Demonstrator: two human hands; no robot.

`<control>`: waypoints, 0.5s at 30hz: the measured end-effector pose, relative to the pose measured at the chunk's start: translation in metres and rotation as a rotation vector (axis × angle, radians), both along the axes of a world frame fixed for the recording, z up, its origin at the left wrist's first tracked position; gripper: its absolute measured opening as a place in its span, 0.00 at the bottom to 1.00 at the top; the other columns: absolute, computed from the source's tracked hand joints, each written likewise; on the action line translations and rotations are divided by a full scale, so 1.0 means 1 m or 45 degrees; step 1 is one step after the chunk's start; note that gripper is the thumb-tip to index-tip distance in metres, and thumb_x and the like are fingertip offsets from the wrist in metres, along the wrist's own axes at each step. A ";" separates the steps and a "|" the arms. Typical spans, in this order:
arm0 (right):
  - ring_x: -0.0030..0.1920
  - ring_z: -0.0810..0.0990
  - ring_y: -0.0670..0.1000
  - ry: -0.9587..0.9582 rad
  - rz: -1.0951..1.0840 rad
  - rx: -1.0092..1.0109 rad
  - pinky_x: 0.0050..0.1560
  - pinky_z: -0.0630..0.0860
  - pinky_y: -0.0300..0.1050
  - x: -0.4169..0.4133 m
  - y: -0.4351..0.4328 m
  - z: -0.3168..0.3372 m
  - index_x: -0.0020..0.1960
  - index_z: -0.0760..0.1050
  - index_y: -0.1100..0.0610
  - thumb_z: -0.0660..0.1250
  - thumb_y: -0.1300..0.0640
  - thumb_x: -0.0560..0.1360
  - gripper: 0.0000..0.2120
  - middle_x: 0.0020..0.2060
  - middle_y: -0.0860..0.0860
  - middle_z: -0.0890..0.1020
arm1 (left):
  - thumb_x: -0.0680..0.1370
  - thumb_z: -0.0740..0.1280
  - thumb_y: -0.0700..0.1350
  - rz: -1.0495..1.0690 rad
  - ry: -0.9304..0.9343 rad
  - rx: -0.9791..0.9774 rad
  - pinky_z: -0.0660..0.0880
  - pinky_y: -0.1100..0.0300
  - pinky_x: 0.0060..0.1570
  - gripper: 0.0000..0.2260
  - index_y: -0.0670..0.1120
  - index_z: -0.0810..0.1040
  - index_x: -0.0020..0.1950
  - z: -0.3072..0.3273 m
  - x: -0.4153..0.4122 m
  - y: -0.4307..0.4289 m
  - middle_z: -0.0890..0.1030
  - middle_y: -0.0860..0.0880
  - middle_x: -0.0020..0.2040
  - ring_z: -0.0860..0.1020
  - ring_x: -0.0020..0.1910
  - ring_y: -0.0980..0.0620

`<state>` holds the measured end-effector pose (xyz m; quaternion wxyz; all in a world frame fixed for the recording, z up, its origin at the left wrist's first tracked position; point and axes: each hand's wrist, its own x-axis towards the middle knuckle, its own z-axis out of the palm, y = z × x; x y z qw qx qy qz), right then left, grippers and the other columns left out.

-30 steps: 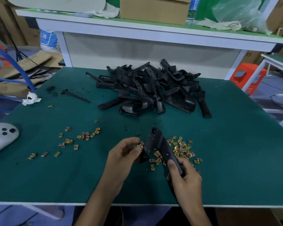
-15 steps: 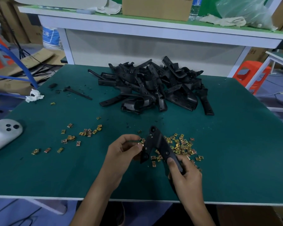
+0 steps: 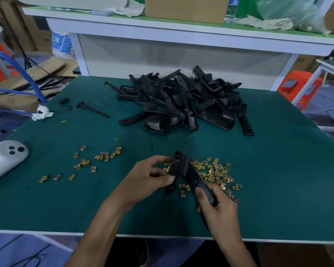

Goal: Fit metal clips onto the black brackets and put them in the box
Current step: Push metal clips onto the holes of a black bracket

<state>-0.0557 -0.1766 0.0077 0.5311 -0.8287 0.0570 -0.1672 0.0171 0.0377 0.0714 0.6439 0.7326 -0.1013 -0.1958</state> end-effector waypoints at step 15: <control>0.25 0.75 0.47 0.036 -0.219 0.351 0.25 0.71 0.41 0.006 -0.005 0.000 0.46 0.80 0.43 0.68 0.50 0.80 0.05 0.27 0.54 0.80 | 0.80 0.65 0.57 0.155 -0.764 1.159 0.66 0.53 0.63 0.20 0.54 0.75 0.72 -0.044 0.046 -0.052 0.74 0.47 0.63 0.68 0.63 0.44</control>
